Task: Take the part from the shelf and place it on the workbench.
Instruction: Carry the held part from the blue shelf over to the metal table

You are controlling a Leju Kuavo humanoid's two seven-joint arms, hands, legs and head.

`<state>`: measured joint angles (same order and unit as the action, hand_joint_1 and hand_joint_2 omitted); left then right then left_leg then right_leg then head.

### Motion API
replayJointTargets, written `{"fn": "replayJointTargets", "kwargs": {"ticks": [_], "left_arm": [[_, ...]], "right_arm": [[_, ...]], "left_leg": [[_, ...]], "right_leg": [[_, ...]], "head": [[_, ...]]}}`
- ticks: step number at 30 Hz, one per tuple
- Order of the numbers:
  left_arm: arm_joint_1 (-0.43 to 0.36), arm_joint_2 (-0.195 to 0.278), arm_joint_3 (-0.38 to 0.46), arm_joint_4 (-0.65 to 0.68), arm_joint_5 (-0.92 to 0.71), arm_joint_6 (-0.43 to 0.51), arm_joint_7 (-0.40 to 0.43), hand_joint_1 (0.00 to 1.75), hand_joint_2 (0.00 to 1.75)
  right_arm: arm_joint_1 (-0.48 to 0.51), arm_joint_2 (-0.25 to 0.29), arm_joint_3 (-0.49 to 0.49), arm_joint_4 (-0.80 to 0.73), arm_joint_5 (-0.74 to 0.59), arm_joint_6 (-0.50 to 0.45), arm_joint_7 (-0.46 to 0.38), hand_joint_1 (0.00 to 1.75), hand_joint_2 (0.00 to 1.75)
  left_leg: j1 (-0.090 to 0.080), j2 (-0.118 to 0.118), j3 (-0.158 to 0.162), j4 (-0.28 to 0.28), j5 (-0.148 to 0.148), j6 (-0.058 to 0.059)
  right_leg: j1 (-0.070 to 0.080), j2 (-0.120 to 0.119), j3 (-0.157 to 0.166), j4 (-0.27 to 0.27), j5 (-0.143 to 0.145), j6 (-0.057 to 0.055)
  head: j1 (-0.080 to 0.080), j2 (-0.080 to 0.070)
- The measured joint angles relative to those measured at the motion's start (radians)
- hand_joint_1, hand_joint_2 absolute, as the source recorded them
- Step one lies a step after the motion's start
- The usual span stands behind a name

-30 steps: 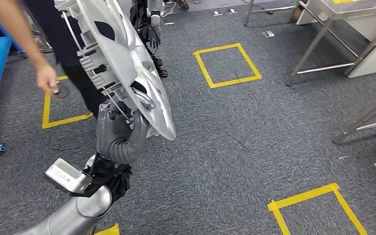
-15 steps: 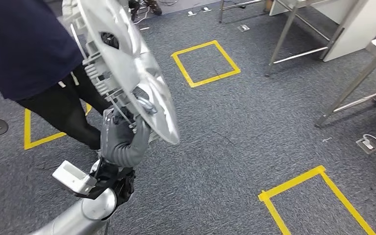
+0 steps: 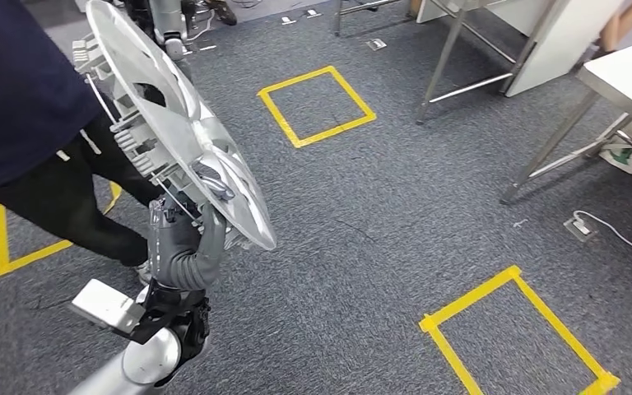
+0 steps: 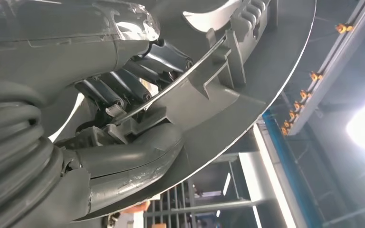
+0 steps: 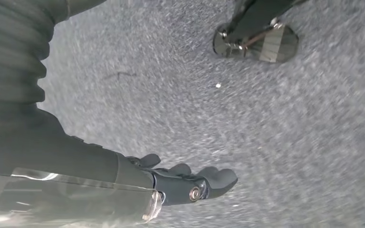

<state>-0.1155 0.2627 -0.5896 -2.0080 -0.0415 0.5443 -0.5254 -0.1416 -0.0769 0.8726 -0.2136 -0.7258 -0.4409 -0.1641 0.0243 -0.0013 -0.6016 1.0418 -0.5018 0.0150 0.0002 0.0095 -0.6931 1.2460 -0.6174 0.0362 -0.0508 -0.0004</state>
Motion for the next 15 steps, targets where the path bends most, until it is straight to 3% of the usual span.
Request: {"fn": "replayJointTargets", "kwargs": {"ticks": [1,2,3,5,6,8,10,12,14,15], "left_arm": [[0.000,0.000,0.002,0.000,0.000,-0.001,0.005,1.75,1.75],[0.000,0.000,0.004,-0.001,-0.002,-0.003,0.012,1.75,1.75],[0.000,0.001,0.006,-0.003,-0.005,-0.005,0.019,1.75,1.75],[0.000,0.001,0.008,-0.008,-0.016,-0.008,0.033,1.75,1.75],[0.001,0.002,0.009,-0.012,-0.021,-0.008,0.038,1.75,1.75],[0.004,0.003,0.009,-0.019,-0.031,-0.009,0.047,1.75,1.75],[0.014,0.004,0.010,-0.027,-0.041,-0.010,0.056,1.75,1.75],[0.026,0.007,0.013,-0.036,-0.048,-0.010,0.062,1.75,1.75],[0.035,0.013,0.015,-0.043,-0.052,-0.010,0.064,1.75,1.75],[0.040,0.015,0.015,-0.045,-0.053,-0.010,0.064,1.75,1.75]], "right_arm": [[0.006,0.000,0.000,0.000,-0.005,0.001,0.003,0.00,1.75],[0.014,0.000,0.000,0.000,-0.008,0.003,0.006,0.00,1.75],[0.021,0.001,0.000,0.000,-0.010,0.005,0.010,0.00,1.75],[0.029,0.002,0.000,0.000,-0.010,0.009,0.015,0.00,1.75],[0.031,0.004,0.000,0.000,-0.009,0.009,0.015,0.00,1.75],[0.032,0.008,0.000,0.000,-0.006,0.009,0.011,0.00,1.75],[0.035,0.014,0.000,0.000,-0.004,0.009,0.003,0.00,1.75],[0.038,0.021,0.001,0.000,-0.003,0.009,-0.008,0.00,1.75],[0.038,0.028,0.001,0.000,-0.005,0.010,-0.017,0.00,1.75],[0.038,0.031,0.001,0.000,-0.006,0.011,-0.019,0.00,1.75]], "left_leg": [[0.000,0.009,0.002,0.000,-0.003,0.000],[0.000,0.017,0.005,0.000,-0.006,-0.001],[0.000,0.025,0.010,0.000,-0.009,-0.003],[-0.001,0.041,0.020,-0.001,-0.017,-0.008],[-0.002,0.049,0.023,-0.001,-0.020,-0.012],[-0.004,0.065,0.028,-0.003,-0.024,-0.021],[-0.003,0.077,0.035,-0.008,-0.028,-0.031],[-0.001,0.049,0.032,0.016,-0.052,-0.040],[0.000,0.007,-0.017,0.117,-0.107,-0.043],[0.000,0.000,-0.052,0.182,-0.134,-0.044]], "right_leg": [[-0.001,-0.002,-0.024,0.042,-0.009,0.002],[-0.002,-0.004,-0.031,0.049,0.002,0.003],[-0.002,-0.006,-0.018,0.017,0.031,0.001],[0.001,-0.022,0.047,-0.119,0.105,-0.007],[0.005,-0.032,0.075,-0.177,0.127,-0.014],[0.013,-0.042,0.098,-0.226,0.133,-0.025],[0.014,-0.030,0.101,-0.233,0.134,-0.036],[0.009,-0.019,0.110,-0.247,0.139,-0.048],[0.007,-0.010,0.117,-0.254,0.141,-0.056],[0.008,-0.004,0.118,-0.254,0.139,-0.059]], "head": [[0.000,0.000],[0.000,0.000],[0.000,0.000],[0.000,0.000],[0.000,0.000],[0.000,0.000],[0.000,0.000],[-0.003,0.000],[-0.007,0.000],[-0.009,0.000]]}}
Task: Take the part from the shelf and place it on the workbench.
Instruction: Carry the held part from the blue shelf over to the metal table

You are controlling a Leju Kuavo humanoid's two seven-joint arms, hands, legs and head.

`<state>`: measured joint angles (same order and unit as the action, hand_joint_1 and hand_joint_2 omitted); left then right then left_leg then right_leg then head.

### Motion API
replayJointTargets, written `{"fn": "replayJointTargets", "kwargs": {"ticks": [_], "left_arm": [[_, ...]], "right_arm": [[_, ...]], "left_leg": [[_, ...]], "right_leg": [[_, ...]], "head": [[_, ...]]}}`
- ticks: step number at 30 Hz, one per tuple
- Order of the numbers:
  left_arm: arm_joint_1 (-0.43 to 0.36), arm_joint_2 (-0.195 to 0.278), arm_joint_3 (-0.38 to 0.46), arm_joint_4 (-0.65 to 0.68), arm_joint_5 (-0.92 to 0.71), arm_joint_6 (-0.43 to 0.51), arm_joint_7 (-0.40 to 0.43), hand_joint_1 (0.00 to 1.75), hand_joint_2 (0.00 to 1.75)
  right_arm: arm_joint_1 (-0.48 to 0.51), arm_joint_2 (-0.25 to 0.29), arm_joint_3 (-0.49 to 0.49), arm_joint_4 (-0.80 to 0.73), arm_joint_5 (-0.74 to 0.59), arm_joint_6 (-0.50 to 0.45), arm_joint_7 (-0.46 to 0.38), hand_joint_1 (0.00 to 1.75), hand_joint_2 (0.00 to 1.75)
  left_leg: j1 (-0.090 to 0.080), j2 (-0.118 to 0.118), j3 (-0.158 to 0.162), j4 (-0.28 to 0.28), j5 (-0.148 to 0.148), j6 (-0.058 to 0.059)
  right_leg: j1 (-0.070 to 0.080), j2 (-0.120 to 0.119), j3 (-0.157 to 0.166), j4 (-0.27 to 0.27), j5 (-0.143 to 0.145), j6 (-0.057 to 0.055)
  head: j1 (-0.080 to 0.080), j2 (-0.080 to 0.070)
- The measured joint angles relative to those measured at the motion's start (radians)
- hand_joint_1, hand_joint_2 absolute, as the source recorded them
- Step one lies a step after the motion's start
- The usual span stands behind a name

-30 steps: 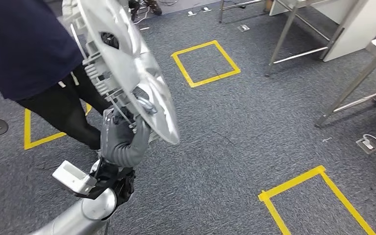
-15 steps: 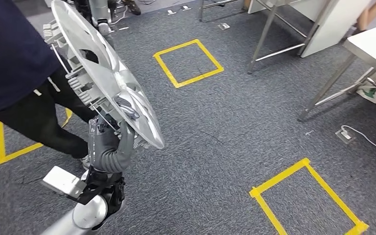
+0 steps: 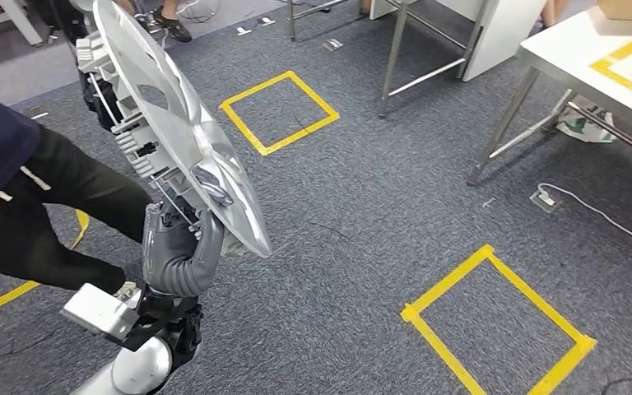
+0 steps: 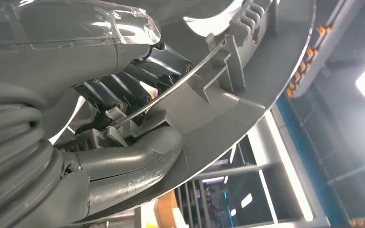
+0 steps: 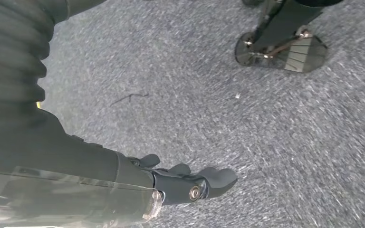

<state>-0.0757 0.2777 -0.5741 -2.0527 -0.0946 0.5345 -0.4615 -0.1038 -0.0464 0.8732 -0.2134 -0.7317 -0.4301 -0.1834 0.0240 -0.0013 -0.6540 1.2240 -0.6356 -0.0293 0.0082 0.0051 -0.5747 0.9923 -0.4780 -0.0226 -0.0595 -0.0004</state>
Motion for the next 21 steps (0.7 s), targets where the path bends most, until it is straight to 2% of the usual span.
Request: {"fn": "replayJointTargets", "kwargs": {"ticks": [1,2,3,4,6,7,8,10,12,13,15,16,17,18,19,20,21], "left_arm": [[0.006,0.002,0.001,-0.001,-0.001,0.000,0.000,1.75,1.75],[0.011,0.004,0.001,-0.001,-0.002,0.001,0.000,1.75,1.75],[0.016,0.006,0.002,-0.002,-0.002,0.001,0.000,1.75,1.75],[0.020,0.007,0.004,-0.004,-0.002,0.001,0.000,1.75,1.75],[0.023,0.009,0.009,-0.009,-0.002,0.001,-0.001,1.75,1.75],[0.024,0.010,0.012,-0.012,-0.002,0.001,-0.001,1.75,1.75],[0.026,0.011,0.014,-0.014,-0.002,0.001,-0.001,1.75,1.75],[0.031,0.012,0.019,-0.018,-0.002,0.001,-0.001,1.75,1.75],[0.033,0.013,0.024,-0.022,-0.002,0.001,-0.001,1.75,1.75],[0.033,0.013,0.025,-0.023,-0.002,0.000,-0.002,1.75,1.75],[0.033,0.013,0.026,-0.025,-0.002,-0.003,-0.004,1.75,1.75],[0.033,0.013,0.026,-0.025,-0.002,-0.006,-0.005,1.75,1.75],[0.033,0.013,0.026,-0.025,-0.002,-0.008,-0.005,1.75,1.75],[0.033,0.013,0.025,-0.024,-0.002,-0.010,-0.005,1.75,1.75],[0.032,0.013,0.025,-0.024,-0.002,-0.011,-0.005,1.75,1.75],[0.031,0.013,0.025,-0.024,-0.002,-0.012,-0.005,1.75,1.75],[0.030,0.013,0.025,-0.025,-0.002,-0.012,-0.005,1.75,1.75]], "right_arm": [[0.000,0.003,0.000,0.000,-0.001,0.001,-0.001,0.00,1.75],[0.000,0.005,0.000,0.000,-0.001,0.003,0.000,0.00,1.75],[0.000,0.007,0.000,0.000,-0.002,0.005,0.003,0.00,1.75],[0.000,0.009,0.000,0.000,-0.002,0.007,0.007,0.00,1.75],[-0.001,0.011,0.000,0.000,-0.002,0.010,0.015,0.00,1.75],[-0.002,0.012,0.000,0.000,-0.002,0.010,0.017,0.00,1.75],[-0.002,0.011,0.000,0.001,-0.004,0.011,0.017,0.00,1.75],[-0.002,0.011,0.000,0.001,-0.009,0.011,0.013,0.00,1.75],[-0.001,0.011,0.000,0.001,-0.013,0.012,0.008,0.00,1.75],[-0.003,0.011,0.000,0.001,-0.014,0.012,0.007,0.00,1.75],[-0.007,0.011,0.000,0.001,-0.014,0.013,0.006,0.00,1.75],[-0.007,0.011,0.000,0.001,-0.013,0.014,0.006,0.00,1.75],[-0.006,0.010,0.000,0.001,-0.012,0.015,0.007,0.00,1.75],[-0.004,0.010,0.000,0.001,-0.012,0.015,0.007,0.00,1.75],[-0.002,0.010,0.000,0.001,-0.012,0.016,0.007,0.00,1.75],[-0.001,0.010,0.000,0.002,-0.012,0.015,0.006,0.00,1.75],[-0.001,0.009,0.000,0.002,-0.012,0.015,0.003,0.00,1.75]], "left_leg": [[0.000,-0.002,-0.030,0.050,-0.013,-0.001],[0.000,-0.002,-0.046,0.068,-0.007,-0.001],[0.000,-0.003,-0.044,0.050,0.020,0.000],[0.000,-0.007,-0.025,-0.001,0.060,0.001],[0.004,-0.040,0.024,-0.117,0.119,0.006],[0.004,-0.056,0.040,-0.152,0.130,0.008],[0.004,-0.067,0.046,-0.165,0.128,0.011],[0.003,-0.057,0.048,-0.169,0.128,0.018],[0.005,-0.037,0.055,-0.177,0.128,0.028],[0.007,-0.025,0.059,-0.180,0.128,0.033],[0.006,-0.002,0.064,-0.181,0.124,0.039],[0.005,0.008,0.065,-0.181,0.122,0.039],[0.005,0.018,0.067,-0.181,0.120,0.039],[0.004,0.026,0.069,-0.181,0.118,0.038],[0.003,0.033,0.073,-0.181,0.115,0.036],[0.003,0.039,0.077,-0.182,0.112,0.034],[0.001,0.045,0.080,-0.182,0.109,0.031]], "right_leg": [[0.001,0.007,0.001,0.001,-0.002,-0.002],[0.003,0.014,0.002,0.002,-0.004,-0.002],[0.003,0.022,0.004,0.005,-0.007,-0.001],[0.003,0.030,0.006,0.009,-0.011,0.001],[0.002,0.044,0.004,0.022,-0.022,0.009],[0.001,0.051,0.000,0.028,-0.025,0.014],[-0.001,0.058,-0.004,0.031,-0.027,0.020],[-0.005,0.071,-0.009,0.031,-0.027,0.031],[-0.005,0.055,-0.018,0.053,-0.044,0.044],[-0.006,0.038,-0.036,0.091,-0.066,0.051],[-0.009,0.008,-0.099,0.218,-0.125,0.063],[-0.011,0.003,-0.131,0.276,-0.144,0.066],[-0.011,0.001,-0.150,0.306,-0.146,0.067],[-0.011,0.000,-0.149,0.298,-0.126,0.066],[-0.010,-0.002,-0.128,0.250,-0.090,0.062],[-0.007,-0.010,-0.095,0.178,-0.050,0.055],[-0.002,-0.021,-0.062,0.110,-0.022,0.046]], "head": [[-0.001,0.000],[0.000,0.000],[-0.001,0.000],[-0.001,0.000],[0.000,0.000],[0.000,0.000],[0.001,0.000],[0.000,0.000],[0.004,0.000],[0.007,0.000],[0.011,0.000],[0.011,0.000],[0.012,0.000],[0.012,0.000],[0.012,0.000],[0.012,0.000],[0.011,0.000]]}}
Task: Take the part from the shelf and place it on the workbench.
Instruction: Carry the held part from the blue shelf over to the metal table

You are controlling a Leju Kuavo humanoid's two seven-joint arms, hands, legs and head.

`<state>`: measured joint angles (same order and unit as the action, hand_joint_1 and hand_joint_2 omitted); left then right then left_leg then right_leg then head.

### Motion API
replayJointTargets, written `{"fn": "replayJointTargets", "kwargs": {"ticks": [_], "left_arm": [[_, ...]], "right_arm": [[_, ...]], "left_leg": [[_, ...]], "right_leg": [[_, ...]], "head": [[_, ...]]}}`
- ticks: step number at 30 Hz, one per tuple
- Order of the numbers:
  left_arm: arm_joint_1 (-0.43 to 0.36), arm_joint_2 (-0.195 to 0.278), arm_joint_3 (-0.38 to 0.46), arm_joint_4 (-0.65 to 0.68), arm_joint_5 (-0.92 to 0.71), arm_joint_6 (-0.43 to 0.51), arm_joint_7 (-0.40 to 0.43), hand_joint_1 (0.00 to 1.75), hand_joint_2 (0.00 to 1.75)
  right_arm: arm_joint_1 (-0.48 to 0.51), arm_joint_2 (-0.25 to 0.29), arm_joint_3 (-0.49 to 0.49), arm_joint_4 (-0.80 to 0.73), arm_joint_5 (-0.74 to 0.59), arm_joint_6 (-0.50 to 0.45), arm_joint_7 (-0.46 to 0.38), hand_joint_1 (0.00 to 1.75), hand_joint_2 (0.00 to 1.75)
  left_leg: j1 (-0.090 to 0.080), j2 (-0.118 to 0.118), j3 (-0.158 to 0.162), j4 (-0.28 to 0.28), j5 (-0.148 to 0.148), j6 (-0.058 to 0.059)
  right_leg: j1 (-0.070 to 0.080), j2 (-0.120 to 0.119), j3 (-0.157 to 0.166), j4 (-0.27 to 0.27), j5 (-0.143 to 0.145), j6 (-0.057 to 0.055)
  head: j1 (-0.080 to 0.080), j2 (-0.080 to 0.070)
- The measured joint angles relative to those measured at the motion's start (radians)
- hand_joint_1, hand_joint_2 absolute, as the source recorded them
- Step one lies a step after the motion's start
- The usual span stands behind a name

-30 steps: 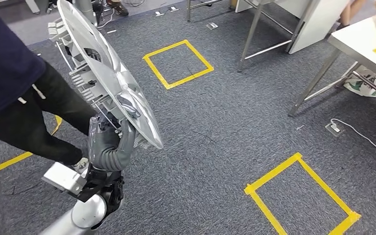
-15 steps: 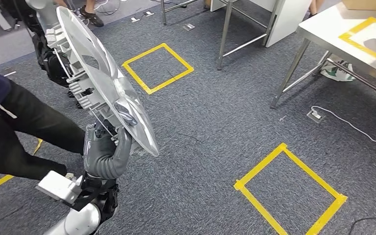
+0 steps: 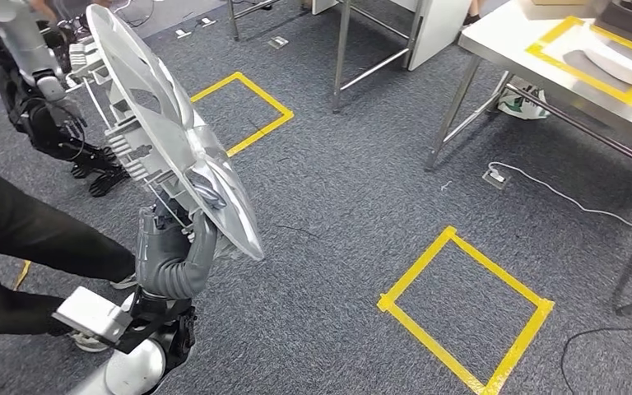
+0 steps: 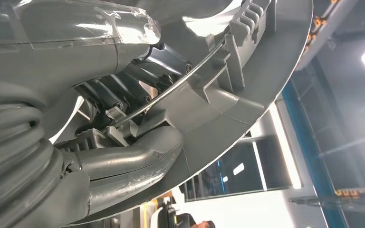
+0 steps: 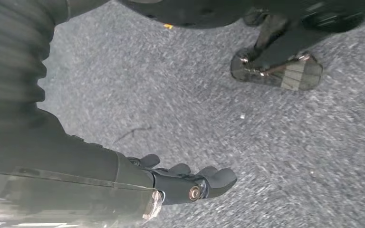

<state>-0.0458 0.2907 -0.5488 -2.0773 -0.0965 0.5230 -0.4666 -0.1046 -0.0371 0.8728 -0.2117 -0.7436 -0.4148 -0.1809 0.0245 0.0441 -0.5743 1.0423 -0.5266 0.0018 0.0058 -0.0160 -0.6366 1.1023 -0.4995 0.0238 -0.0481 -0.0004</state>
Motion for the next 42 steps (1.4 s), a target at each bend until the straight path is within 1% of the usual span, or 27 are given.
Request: {"fn": "replayJointTargets", "kwargs": {"ticks": [1,2,4,6,8,10,11,12,13,14,16,18,20,21,23,25,26,27,28,30,32,35,37,39,40,41,42], "left_arm": [[-0.001,0.000,0.000,0.000,0.000,0.000,0.000,1.75,1.75],[-0.002,0.000,0.000,0.000,0.000,0.000,0.000,1.75,1.75],[-0.003,0.000,0.001,0.000,0.003,0.000,0.000,1.75,1.75],[-0.005,0.001,0.003,-0.001,0.008,0.000,0.000,1.75,1.75],[-0.007,0.003,0.007,-0.002,0.012,0.000,-0.002,1.75,1.75],[-0.008,0.006,0.012,-0.002,0.014,0.000,-0.002,1.75,1.75],[-0.007,0.008,0.015,-0.002,0.015,-0.001,-0.002,1.75,1.75],[-0.007,0.009,0.017,-0.002,0.016,-0.001,-0.002,1.75,1.75],[-0.007,0.010,0.020,-0.003,0.018,-0.001,-0.001,1.75,1.75],[-0.007,0.012,0.022,-0.004,0.018,-0.001,-0.001,1.75,1.75],[-0.010,0.014,0.025,-0.006,0.018,-0.001,0.001,1.75,1.75],[-0.012,0.015,0.026,-0.009,0.018,-0.004,0.007,1.75,1.75],[-0.013,0.015,0.026,-0.011,0.018,-0.008,0.013,1.75,1.75],[-0.014,0.016,0.027,-0.013,0.018,-0.008,0.015,1.75,1.75],[-0.016,0.016,0.029,-0.018,0.018,-0.009,0.016,1.75,1.75],[-0.016,0.016,0.030,-0.021,0.018,-0.010,0.018,1.75,1.75],[-0.016,0.016,0.031,-0.021,0.018,-0.010,0.020,1.75,1.75],[-0.016,0.016,0.031,-0.022,0.018,-0.010,0.021,1.75,1.75],[-0.016,0.016,0.031,-0.022,0.018,-0.010,0.022,1.75,1.75],[-0.017,0.016,0.031,-0.023,0.018,-0.010,0.024,1.75,1.75],[-0.019,0.016,0.032,-0.026,0.017,-0.010,0.025,1.75,1.75],[-0.021,0.016,0.032,-0.027,0.017,-0.011,0.028,1.75,1.75],[-0.024,0.017,0.032,-0.028,0.017,-0.011,0.031,1.75,1.75],[-0.028,0.018,0.032,-0.029,0.016,-0.011,0.033,1.75,1.75],[-0.028,0.018,0.032,-0.030,0.016,-0.012,0.033,1.75,1.75],[-0.029,0.019,0.032,-0.030,0.016,-0.012,0.034,1.75,1.75],[-0.028,0.019,0.031,-0.030,0.016,-0.012,0.035,1.75,1.75]], "right_arm": [[-0.001,-0.001,0.000,0.000,0.000,0.000,-0.004,0.00,1.75],[-0.002,-0.001,0.000,0.000,0.000,0.000,-0.008,0.00,1.75],[-0.003,-0.002,0.000,0.000,0.001,-0.001,-0.012,0.00,1.75],[-0.003,0.000,0.000,0.000,0.002,-0.002,-0.011,0.00,1.75],[-0.006,0.004,0.000,0.000,0.003,-0.004,-0.007,0.00,1.75],[-0.009,0.007,0.000,0.000,0.003,-0.004,-0.004,0.00,1.75],[-0.009,0.010,0.001,0.000,0.004,-0.004,-0.003,0.00,1.75],[-0.009,0.012,0.001,0.000,0.004,-0.004,-0.001,0.00,1.75],[-0.008,0.014,0.001,0.000,0.005,-0.004,0.001,0.00,1.75],[-0.007,0.016,0.001,0.000,0.007,-0.004,0.002,0.00,1.75],[-0.008,0.018,0.001,0.000,0.009,-0.003,0.005,0.00,1.75],[-0.008,0.018,0.001,0.000,0.010,-0.003,0.008,0.00,1.75],[-0.008,0.018,0.002,0.000,0.011,-0.003,0.010,0.00,1.75],[-0.008,0.019,0.002,0.000,0.011,-0.003,0.011,0.00,1.75],[-0.012,0.020,0.002,0.000,0.010,-0.003,0.012,0.00,1.75],[-0.017,0.021,0.002,0.000,0.010,-0.004,0.012,0.00,1.75],[-0.017,0.021,0.002,0.000,0.010,-0.004,0.012,0.00,1.75],[-0.016,0.021,0.002,0.000,0.010,-0.004,0.012,0.00,1.75],[-0.015,0.021,0.002,0.000,0.010,-0.004,0.012,0.00,1.75],[-0.013,0.021,0.002,0.000,0.010,-0.004,0.012,0.00,1.75],[-0.015,0.020,0.002,0.000,0.010,-0.004,0.012,0.00,1.75],[-0.015,0.021,0.002,0.000,0.010,-0.004,0.012,0.00,1.75],[-0.014,0.023,0.002,0.000,0.010,-0.004,0.013,0.00,1.75],[-0.017,0.025,0.002,0.000,0.011,-0.004,0.013,0.00,1.75],[-0.018,0.027,0.002,0.000,0.011,-0.004,0.013,0.00,1.75],[-0.018,0.029,0.002,0.000,0.011,-0.004,0.013,0.00,1.75],[-0.018,0.030,0.002,0.000,0.011,-0.004,0.013,0.00,1.75]], "left_leg": [[-0.001,0.005,0.002,0.000,-0.002,-0.004],[-0.002,0.010,0.002,-0.001,-0.003,-0.007],[-0.002,0.020,0.006,-0.005,-0.004,-0.017],[0.000,0.002,0.008,0.007,-0.019,-0.026],[0.001,-0.034,-0.026,0.085,-0.066,-0.031],[0.000,-0.048,-0.094,0.210,-0.118,-0.033],[0.000,-0.048,-0.118,0.247,-0.124,-0.034],[0.000,-0.048,-0.127,0.250,-0.108,-0.034],[0.001,-0.049,-0.115,0.215,-0.074,-0.034],[0.002,-0.058,-0.090,0.153,-0.031,-0.033],[0.005,-0.091,-0.042,0.046,0.019,-0.029],[0.005,-0.108,-0.028,0.013,0.018,-0.023],[0.004,-0.094,-0.025,0.008,0.016,-0.014],[0.006,-0.085,-0.021,0.006,0.016,-0.008],[0.008,-0.064,-0.015,0.003,0.014,0.001],[0.007,-0.044,-0.013,0.003,0.010,0.006],[0.006,-0.035,-0.012,0.003,0.008,0.006],[0.006,-0.027,-0.010,0.003,0.006,0.006],[0.005,-0.020,-0.006,0.003,0.003,0.005],[0.002,-0.007,0.003,0.002,-0.003,0.001],[-0.001,0.004,0.008,0.001,-0.008,-0.005],[-0.001,0.013,0.013,-0.005,-0.011,-0.020],[0.000,-0.015,0.008,0.016,-0.032,-0.028],[0.000,-0.047,-0.038,0.110,-0.083,-0.031],[0.000,-0.051,-0.074,0.176,-0.111,-0.032],[0.000,-0.051,-0.107,0.228,-0.125,-0.034],[0.001,-0.050,-0.127,0.255,-0.121,-0.035]], "right_leg": [[0.005,-0.010,0.024,-0.051,0.016,-0.008],[0.010,-0.017,0.036,-0.076,0.019,-0.014],[0.014,-0.012,0.038,-0.085,0.016,-0.023],[0.010,-0.005,0.049,-0.099,0.021,-0.034],[0.005,0.004,0.060,-0.112,0.025,-0.043],[0.005,0.017,0.063,-0.113,0.024,-0.048],[0.005,0.024,0.064,-0.112,0.022,-0.049],[0.005,0.032,0.066,-0.111,0.021,-0.049],[0.005,0.041,0.068,-0.109,0.018,-0.047],[0.004,0.050,0.069,-0.105,0.014,-0.044],[0.003,0.065,0.064,-0.090,0.005,-0.034],[0.002,0.079,0.055,-0.081,0.000,-0.024],[-0.002,0.090,0.052,-0.079,-0.002,-0.016],[-0.002,0.085,0.048,-0.069,-0.010,-0.011],[-0.002,0.055,0.012,0.008,-0.054,0.002],[-0.005,0.029,-0.056,0.141,-0.110,0.011],[-0.006,0.025,-0.083,0.189,-0.122,0.012],[-0.006,0.022,-0.093,0.202,-0.113,0.012],[-0.005,0.021,-0.084,0.176,-0.085,0.009],[-0.001,0.010,-0.022,0.043,-0.009,-0.005],[0.009,-0.007,0.026,-0.058,0.024,-0.021],[0.013,-0.004,0.037,-0.086,0.021,-0.034],[0.008,0.003,0.048,-0.102,0.026,-0.042],[0.005,0.011,0.055,-0.110,0.029,-0.049],[0.005,0.016,0.056,-0.110,0.028,-0.051],[0.006,0.022,0.056,-0.109,0.027,-0.052],[0.006,0.030,0.056,-0.107,0.026,-0.052]], "head": [[0.000,0.000],[0.000,0.000],[0.000,0.000],[-0.002,0.000],[-0.006,0.000],[-0.009,0.000],[-0.010,0.000],[-0.010,0.000],[-0.010,0.000],[-0.010,0.000],[-0.009,0.000],[-0.008,0.000],[-0.009,0.000],[-0.007,0.000],[-0.002,0.000],[0.002,0.000],[0.002,0.000],[0.002,0.000],[0.002,0.000],[0.002,0.000],[0.002,0.000],[0.002,0.000],[0.000,0.000],[-0.004,0.000],[-0.005,0.000],[-0.006,0.000],[-0.006,0.000]]}}
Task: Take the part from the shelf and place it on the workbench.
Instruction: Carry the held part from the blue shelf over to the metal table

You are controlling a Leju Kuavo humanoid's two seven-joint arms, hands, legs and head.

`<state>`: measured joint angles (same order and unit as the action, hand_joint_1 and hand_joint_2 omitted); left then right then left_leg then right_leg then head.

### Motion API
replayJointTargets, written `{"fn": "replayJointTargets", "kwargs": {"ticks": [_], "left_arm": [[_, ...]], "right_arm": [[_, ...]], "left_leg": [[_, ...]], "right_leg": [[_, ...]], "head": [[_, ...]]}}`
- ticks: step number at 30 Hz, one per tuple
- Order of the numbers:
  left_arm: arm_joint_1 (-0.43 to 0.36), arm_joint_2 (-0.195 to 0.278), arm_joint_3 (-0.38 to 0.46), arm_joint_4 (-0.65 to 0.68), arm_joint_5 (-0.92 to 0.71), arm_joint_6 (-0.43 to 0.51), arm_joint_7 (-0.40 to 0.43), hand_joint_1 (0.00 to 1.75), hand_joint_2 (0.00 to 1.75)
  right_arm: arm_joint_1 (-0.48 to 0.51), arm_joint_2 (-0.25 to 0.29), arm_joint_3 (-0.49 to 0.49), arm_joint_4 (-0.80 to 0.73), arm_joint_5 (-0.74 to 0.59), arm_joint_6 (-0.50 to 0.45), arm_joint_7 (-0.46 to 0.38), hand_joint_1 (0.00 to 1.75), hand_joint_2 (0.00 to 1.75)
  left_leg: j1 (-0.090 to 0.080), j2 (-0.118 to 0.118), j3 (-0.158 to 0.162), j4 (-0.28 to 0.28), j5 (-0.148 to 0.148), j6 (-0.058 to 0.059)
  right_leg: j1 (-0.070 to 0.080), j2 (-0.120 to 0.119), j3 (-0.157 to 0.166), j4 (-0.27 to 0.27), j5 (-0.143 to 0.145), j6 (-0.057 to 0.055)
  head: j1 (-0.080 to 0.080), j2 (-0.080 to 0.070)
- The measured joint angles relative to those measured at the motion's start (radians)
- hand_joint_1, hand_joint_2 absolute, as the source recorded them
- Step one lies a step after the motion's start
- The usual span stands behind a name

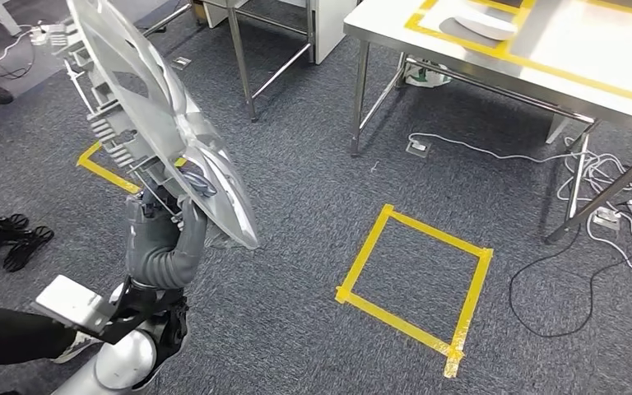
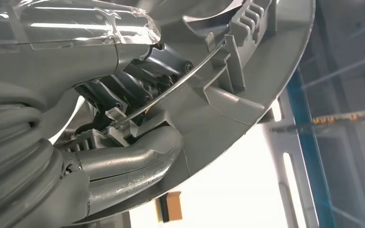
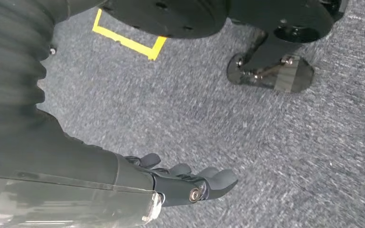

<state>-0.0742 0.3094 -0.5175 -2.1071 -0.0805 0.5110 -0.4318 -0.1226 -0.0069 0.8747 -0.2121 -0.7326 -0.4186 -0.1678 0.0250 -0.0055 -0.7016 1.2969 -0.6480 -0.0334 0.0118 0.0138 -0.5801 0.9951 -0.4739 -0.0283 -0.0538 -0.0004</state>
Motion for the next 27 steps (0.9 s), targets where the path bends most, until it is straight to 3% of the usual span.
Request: {"fn": "replayJointTargets", "kwargs": {"ticks": [1,2,4,5,7,8,10,12,14,15,16,17,18,20,24,26,27], "left_arm": [[0.000,0.000,0.000,0.000,0.000,0.000,0.001,1.75,1.75],[-0.001,0.001,0.000,0.000,0.000,0.000,0.001,1.75,1.75],[-0.002,0.001,0.000,0.000,0.000,0.000,0.001,1.75,1.75],[-0.002,0.001,0.000,-0.001,0.000,-0.001,0.002,1.75,1.75],[-0.002,0.001,0.000,-0.002,0.000,-0.001,0.003,1.75,1.75],[-0.002,0.002,0.000,-0.003,0.000,-0.001,0.004,1.75,1.75],[-0.003,0.002,0.000,-0.004,0.000,-0.001,0.004,1.75,1.75],[-0.003,0.002,0.000,-0.005,0.000,-0.001,0.004,1.75,1.75],[-0.002,0.003,0.000,-0.006,0.000,-0.001,0.004,1.75,1.75],[-0.002,0.004,0.000,-0.006,0.000,-0.001,0.004,1.75,1.75],[-0.002,0.004,0.000,-0.006,0.000,-0.001,0.004,1.75,1.75],[-0.002,0.004,0.000,-0.006,0.000,-0.001,0.004,1.75,1.75],[-0.002,0.004,0.000,-0.006,0.000,-0.002,0.004,1.75,1.75],[-0.003,0.004,0.000,-0.007,0.000,-0.002,0.004,1.75,1.75],[-0.004,0.005,0.000,-0.008,0.000,-0.002,0.004,1.75,1.75],[-0.004,0.006,0.000,-0.009,0.000,-0.002,0.004,1.75,1.75],[-0.004,0.007,0.001,-0.009,0.000,-0.002,0.004,1.75,1.75]], "right_arm": [[0.000,0.001,0.000,0.000,0.000,0.000,0.000,0.00,1.75],[0.000,0.002,0.000,0.000,0.000,0.000,0.000,0.00,1.75],[-0.001,0.002,0.000,-0.001,0.000,0.000,0.000,0.00,1.75],[-0.002,0.002,0.000,-0.001,0.001,0.000,0.000,0.00,1.75],[-0.003,0.002,0.000,-0.001,0.001,0.000,0.000,0.00,1.75],[-0.003,0.002,0.000,-0.001,0.001,0.000,0.000,0.00,1.75],[-0.004,0.001,0.000,-0.001,0.001,-0.001,0.000,0.00,1.75],[-0.007,0.001,0.000,-0.001,0.001,-0.003,0.000,0.00,1.75],[-0.013,0.001,0.000,-0.001,0.002,-0.007,0.000,0.00,1.75],[-0.015,0.001,0.000,-0.001,0.002,-0.009,-0.001,0.00,1.75],[-0.016,0.001,0.000,-0.001,0.003,-0.011,-0.001,0.00,1.75],[-0.016,0.001,0.000,-0.001,0.003,-0.013,-0.001,0.00,1.75],[-0.014,0.001,0.000,-0.001,0.003,-0.014,-0.002,0.00,1.75],[-0.009,-0.001,0.000,-0.001,0.000,-0.018,-0.008,0.00,1.75],[-0.001,-0.002,0.000,0.000,-0.002,-0.023,-0.022,0.00,1.75],[-0.001,-0.001,0.000,-0.001,-0.001,-0.024,-0.023,0.00,1.75],[-0.002,0.000,0.000,-0.001,0.000,-0.024,-0.024,0.00,1.75]], "left_leg": [[0.000,0.001,-0.002,-0.010,0.024,-0.001],[0.001,-0.003,0.015,-0.057,0.065,-0.001],[0.005,-0.030,0.068,-0.176,0.132,-0.001],[0.007,-0.044,0.086,-0.215,0.144,0.002],[0.006,-0.053,0.097,-0.235,0.138,0.010],[0.007,-0.046,0.097,-0.237,0.137,0.017],[0.009,-0.029,0.103,-0.242,0.137,0.027],[0.010,-0.009,0.109,-0.245,0.135,0.035],[0.009,0.011,0.111,-0.244,0.132,0.038],[0.009,0.020,0.112,-0.244,0.130,0.038],[0.008,0.027,0.113,-0.244,0.128,0.037],[0.007,0.033,0.117,-0.244,0.126,0.036],[0.006,0.036,0.120,-0.245,0.124,0.034],[0.004,0.039,0.123,-0.247,0.121,0.028],[0.008,0.035,0.125,-0.254,0.121,0.008],[0.007,0.016,0.112,-0.220,0.095,0.001],[0.007,0.006,0.089,-0.173,0.068,0.000]], "right_leg": [[-0.001,0.008,0.001,0.003,-0.002,0.001],[-0.002,0.017,0.002,0.007,-0.006,0.003],[-0.004,0.034,0.001,0.023,-0.017,0.013],[-0.005,0.042,-0.003,0.030,-0.022,0.019],[-0.006,0.057,-0.010,0.036,-0.024,0.030],[-0.008,0.065,-0.011,0.035,-0.024,0.035],[-0.009,0.055,-0.019,0.054,-0.038,0.046],[-0.009,0.020,-0.060,0.142,-0.087,0.058],[-0.011,-0.002,-0.125,0.266,-0.137,0.066],[-0.011,-0.007,-0.143,0.299,-0.140,0.066],[-0.011,-0.009,-0.143,0.296,-0.124,0.064],[-0.011,-0.009,-0.124,0.254,-0.092,0.060],[-0.010,-0.009,-0.091,0.185,-0.053,0.053],[-0.004,-0.010,-0.032,0.069,-0.011,0.035],[0.004,-0.013,-0.009,0.019,-0.012,0.017],[-0.002,-0.015,0.004,0.000,-0.005,0.010],[-0.004,-0.016,0.009,-0.006,-0.003,0.007]], "head": [[0.000,0.000],[0.000,0.000],[0.000,0.000],[0.000,0.000],[0.000,0.000],[0.000,0.000],[0.003,0.000],[0.007,0.000],[0.009,0.000],[0.009,0.000],[0.009,0.000],[0.009,0.000],[0.009,0.000],[0.008,0.000],[0.009,0.000],[0.007,0.000],[0.006,0.000]]}}
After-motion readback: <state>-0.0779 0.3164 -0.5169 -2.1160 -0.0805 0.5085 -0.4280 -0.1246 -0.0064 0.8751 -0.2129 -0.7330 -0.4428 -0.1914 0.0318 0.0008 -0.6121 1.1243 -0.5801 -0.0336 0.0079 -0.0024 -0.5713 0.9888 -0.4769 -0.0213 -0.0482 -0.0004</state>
